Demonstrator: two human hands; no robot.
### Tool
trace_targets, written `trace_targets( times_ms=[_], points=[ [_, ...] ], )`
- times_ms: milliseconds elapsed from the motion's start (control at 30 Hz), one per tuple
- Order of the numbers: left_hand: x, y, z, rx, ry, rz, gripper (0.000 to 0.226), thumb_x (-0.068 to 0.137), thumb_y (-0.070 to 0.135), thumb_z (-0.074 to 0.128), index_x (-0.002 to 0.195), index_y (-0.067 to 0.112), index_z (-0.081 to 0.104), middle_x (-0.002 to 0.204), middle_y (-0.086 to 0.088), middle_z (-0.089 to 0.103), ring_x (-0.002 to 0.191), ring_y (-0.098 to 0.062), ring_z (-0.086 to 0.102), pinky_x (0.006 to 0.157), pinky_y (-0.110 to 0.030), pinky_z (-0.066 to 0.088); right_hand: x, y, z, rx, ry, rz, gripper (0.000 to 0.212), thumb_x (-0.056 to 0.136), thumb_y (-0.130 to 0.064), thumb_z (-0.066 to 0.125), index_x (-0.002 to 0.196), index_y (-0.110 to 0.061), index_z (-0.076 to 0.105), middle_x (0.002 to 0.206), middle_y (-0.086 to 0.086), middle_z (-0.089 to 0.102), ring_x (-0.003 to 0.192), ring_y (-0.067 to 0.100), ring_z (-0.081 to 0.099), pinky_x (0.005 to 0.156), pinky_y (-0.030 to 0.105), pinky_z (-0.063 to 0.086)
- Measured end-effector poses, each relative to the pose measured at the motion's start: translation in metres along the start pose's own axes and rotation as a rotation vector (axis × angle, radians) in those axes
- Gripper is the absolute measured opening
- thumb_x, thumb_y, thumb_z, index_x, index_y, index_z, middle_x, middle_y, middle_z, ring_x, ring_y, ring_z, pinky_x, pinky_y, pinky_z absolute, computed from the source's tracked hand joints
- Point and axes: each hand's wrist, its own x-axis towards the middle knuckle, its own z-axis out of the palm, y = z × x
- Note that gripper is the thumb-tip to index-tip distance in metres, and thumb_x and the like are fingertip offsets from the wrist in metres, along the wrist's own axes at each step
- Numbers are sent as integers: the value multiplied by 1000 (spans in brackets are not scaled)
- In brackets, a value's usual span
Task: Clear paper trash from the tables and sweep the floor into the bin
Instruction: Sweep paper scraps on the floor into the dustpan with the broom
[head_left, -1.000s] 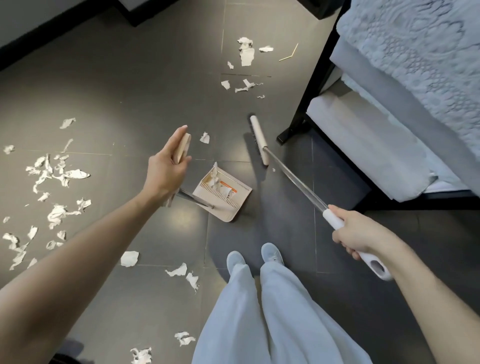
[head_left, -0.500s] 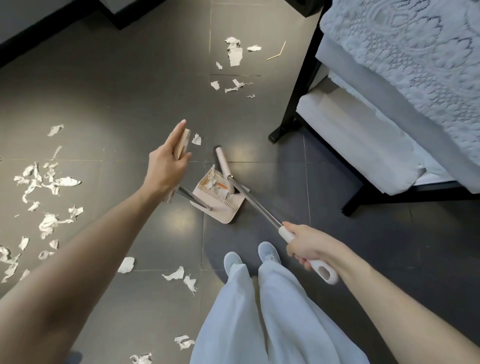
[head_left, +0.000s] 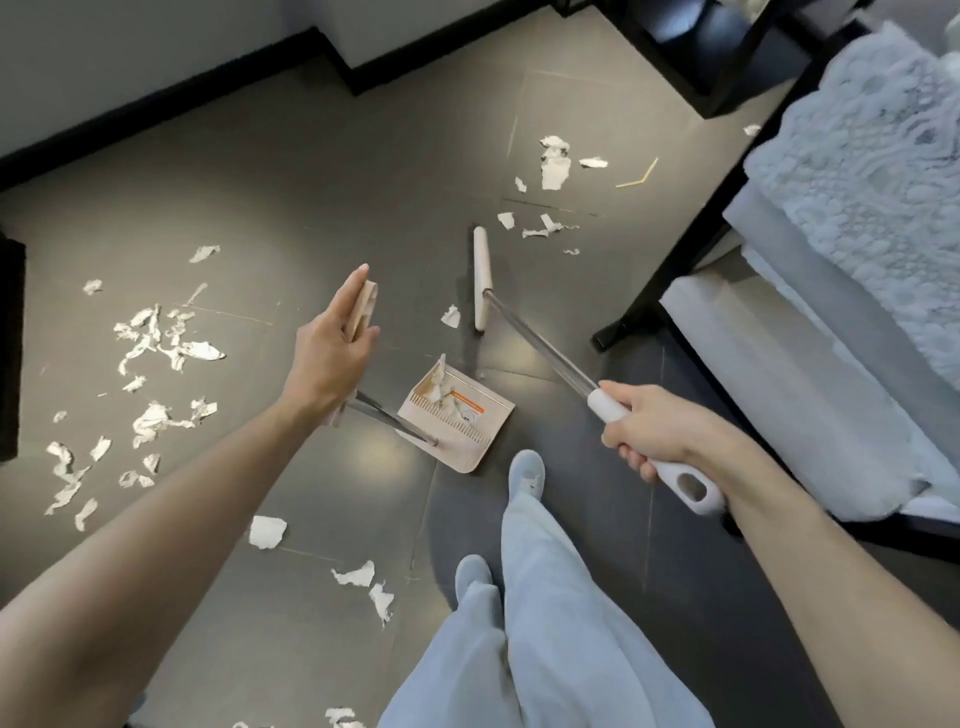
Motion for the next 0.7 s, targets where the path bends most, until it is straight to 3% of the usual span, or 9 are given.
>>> trace_targets(
  times_ms=[167, 233, 300, 367, 433, 533, 633, 700],
  points=[
    [35, -7, 2, -22, 99, -93, 67, 92, 12, 57, 140, 52, 31, 126, 26, 50, 111, 8, 52, 87, 3, 33, 88, -59, -24, -238, 55, -78, 62, 82, -6, 43, 140, -27, 38, 61, 7, 59, 39, 15, 49, 44, 24, 44],
    [56, -8, 3, -24, 132, -124, 65, 92, 12, 56, 140, 49, 33, 126, 23, 53, 112, 7, 54, 87, 1, 35, 120, -78, -29, -400, 55, -95, 63, 80, -7, 39, 141, -26, 36, 79, 7, 62, 39, 16, 53, 42, 20, 42],
    [76, -6, 2, 61, 176, -134, 61, 93, 17, 56, 140, 49, 34, 123, 14, 62, 101, -3, 59, 79, -3, 38, 143, -89, -33, -558, 7, -99, 66, 82, -5, 35, 145, -24, 28, 98, 8, 55, 42, 18, 55, 39, 19, 38],
    [92, -4, 1, 76, 202, -123, 58, 93, 14, 56, 142, 41, 39, 122, 0, 65, 100, -10, 55, 69, 4, 34, 157, -87, -37, -633, -53, -60, 74, 83, -5, 35, 150, -29, 17, 102, 10, 53, 41, 16, 54, 37, 18, 36],
    [102, 6, 2, 34, 212, -110, 57, 93, 5, 56, 143, 28, 42, 120, -17, 64, 109, -13, 43, 70, 1, 38, 160, -78, -40, -646, -133, -7, 79, 84, -6, 37, 153, -33, 9, 97, 10, 57, 40, 16, 53, 36, 17, 38],
    [103, 19, -1, -16, 202, -106, 56, 91, -5, 54, 142, 16, 42, 116, -33, 60, 113, -14, 28, 93, -13, 27, 146, -70, -48, -612, -266, 48, 80, 85, -5, 38, 153, -38, 9, 76, 9, 59, 46, 17, 51, 45, 22, 44],
    [99, 20, -3, -38, 202, -117, 56, 91, -6, 54, 142, 15, 42, 122, -31, 58, 115, -16, 33, 92, -13, 32, 127, -70, -71, -490, -305, 74, 83, 83, -2, 41, 150, -44, 18, 72, 8, 58, 46, 14, 46, 44, 23, 43],
    [94, 16, -2, -17, 203, -128, 56, 92, -2, 55, 142, 19, 42, 128, -16, 60, 114, -14, 45, 81, -1, 39, 113, -72, -83, -510, -259, 48, 83, 82, -3, 41, 149, -47, 19, 77, 6, 60, 39, 12, 45, 43, 21, 41]
  ],
)
